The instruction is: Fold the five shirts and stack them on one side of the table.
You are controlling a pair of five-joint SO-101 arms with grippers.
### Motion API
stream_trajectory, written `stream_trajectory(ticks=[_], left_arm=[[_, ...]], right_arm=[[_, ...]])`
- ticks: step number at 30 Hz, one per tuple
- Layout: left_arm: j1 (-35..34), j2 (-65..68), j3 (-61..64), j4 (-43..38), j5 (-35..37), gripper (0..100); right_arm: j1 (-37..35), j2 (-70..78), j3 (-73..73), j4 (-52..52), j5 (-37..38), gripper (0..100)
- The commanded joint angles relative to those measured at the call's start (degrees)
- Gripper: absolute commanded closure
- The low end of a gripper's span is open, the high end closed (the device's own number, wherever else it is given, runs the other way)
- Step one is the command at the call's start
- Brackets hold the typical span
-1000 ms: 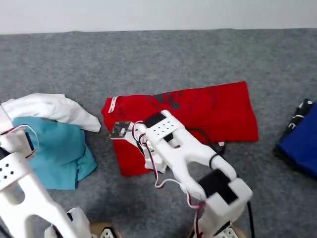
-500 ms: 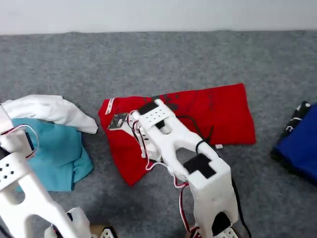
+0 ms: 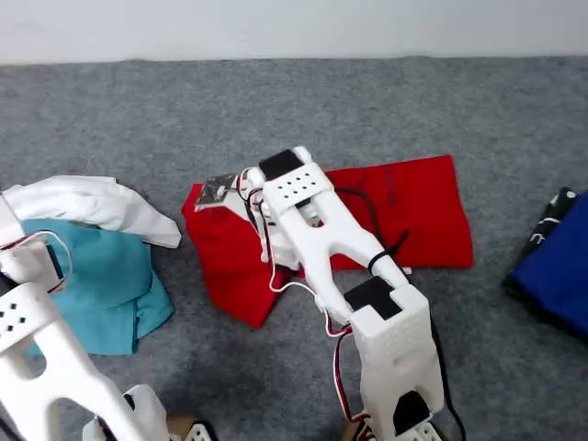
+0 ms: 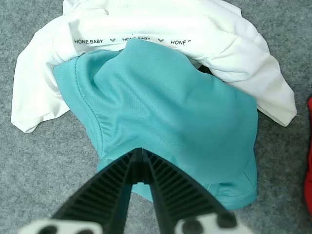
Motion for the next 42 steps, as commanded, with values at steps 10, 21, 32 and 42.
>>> stream_trajectory(ticks=[10, 21, 32, 42], left_arm=[[-0.09, -1.49, 3.56, -3.08, -0.35, 100], [-0.09, -1.49, 3.38, -2.99, -0.26, 100], [-0.09, -1.49, 3.65, -2.90, -0.26, 100], [-0.09, -1.49, 3.82, -2.81, -0.26, 100]], right_arm=[[0.48, 3.91, -3.43, -7.34, 0.09, 98.7], [4.97, 4.53, -11.69, -7.16, -5.89, 88.7], [6.29, 10.33, -11.96, -13.85, -5.98, 88.3], [8.84, 12.97, -26.29, -10.95, -11.16, 88.3]])
